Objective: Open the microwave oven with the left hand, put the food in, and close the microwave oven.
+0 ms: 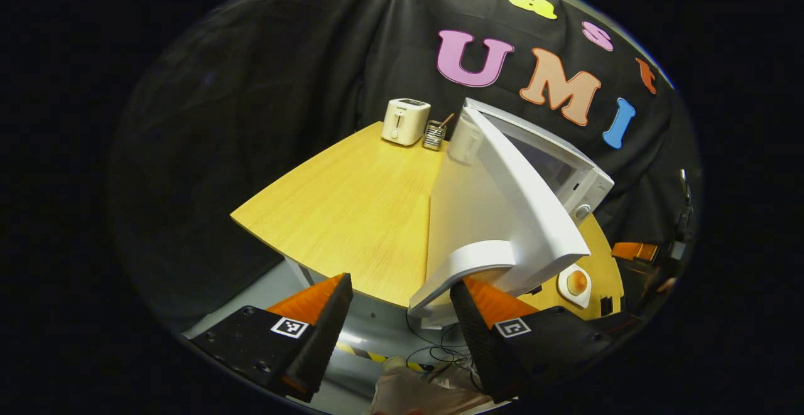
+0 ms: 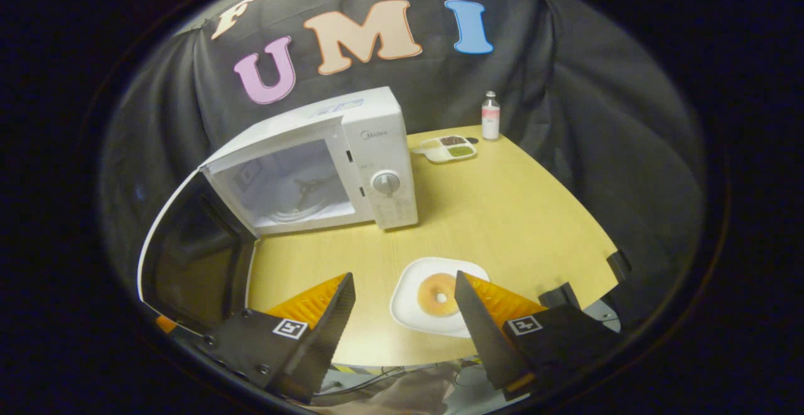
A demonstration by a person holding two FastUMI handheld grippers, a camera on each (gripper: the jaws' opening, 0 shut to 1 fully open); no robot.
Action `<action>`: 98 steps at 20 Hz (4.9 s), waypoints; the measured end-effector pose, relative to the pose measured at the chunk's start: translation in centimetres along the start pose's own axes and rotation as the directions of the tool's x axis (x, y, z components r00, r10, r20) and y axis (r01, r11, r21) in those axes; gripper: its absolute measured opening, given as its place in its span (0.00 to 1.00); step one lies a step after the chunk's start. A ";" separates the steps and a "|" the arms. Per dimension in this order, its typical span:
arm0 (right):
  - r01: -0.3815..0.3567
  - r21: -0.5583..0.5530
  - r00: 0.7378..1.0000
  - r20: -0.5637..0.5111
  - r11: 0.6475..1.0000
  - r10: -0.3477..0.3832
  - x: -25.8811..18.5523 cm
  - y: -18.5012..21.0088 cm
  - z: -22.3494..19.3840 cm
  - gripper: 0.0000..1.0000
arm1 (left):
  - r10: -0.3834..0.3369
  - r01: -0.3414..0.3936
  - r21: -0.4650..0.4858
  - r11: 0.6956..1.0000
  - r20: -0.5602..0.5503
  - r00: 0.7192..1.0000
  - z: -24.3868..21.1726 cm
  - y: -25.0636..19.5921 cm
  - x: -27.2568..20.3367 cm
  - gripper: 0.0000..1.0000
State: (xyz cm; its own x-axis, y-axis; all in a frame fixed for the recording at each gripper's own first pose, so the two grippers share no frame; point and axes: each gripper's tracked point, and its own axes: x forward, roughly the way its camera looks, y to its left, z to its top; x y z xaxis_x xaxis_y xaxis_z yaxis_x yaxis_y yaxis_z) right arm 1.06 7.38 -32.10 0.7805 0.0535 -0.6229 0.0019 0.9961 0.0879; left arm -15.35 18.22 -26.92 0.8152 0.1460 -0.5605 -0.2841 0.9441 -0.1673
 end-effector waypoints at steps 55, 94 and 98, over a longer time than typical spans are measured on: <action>-0.382 0.590 0.886 0.014 0.712 0.464 6.7 16.6 0.7 0.64 | 0.318 -0.311 -0.091 0.946 0.445 0.837 16.1 3.7 -3.5 0.87; -0.255 0.381 0.945 0.295 0.889 0.144 18.0 22.9 7.4 0.99 | 0.312 -0.303 -0.077 0.950 0.299 0.902 10.9 7.6 -2.0 0.87; -0.268 0.277 0.942 0.277 0.923 0.191 14.9 21.4 6.0 0.99 | 0.295 -0.291 -0.057 0.955 0.282 0.913 10.0 7.4 -1.9 0.83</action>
State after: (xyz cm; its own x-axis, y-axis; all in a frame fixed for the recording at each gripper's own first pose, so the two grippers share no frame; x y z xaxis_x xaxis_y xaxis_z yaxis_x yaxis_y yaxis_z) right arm 16.47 29.11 -34.87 0.9085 0.2211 -0.3546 -0.0344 0.8852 0.4639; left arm -13.92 27.92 -19.01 0.8025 0.4955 -0.3324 -0.5377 0.8420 -0.0430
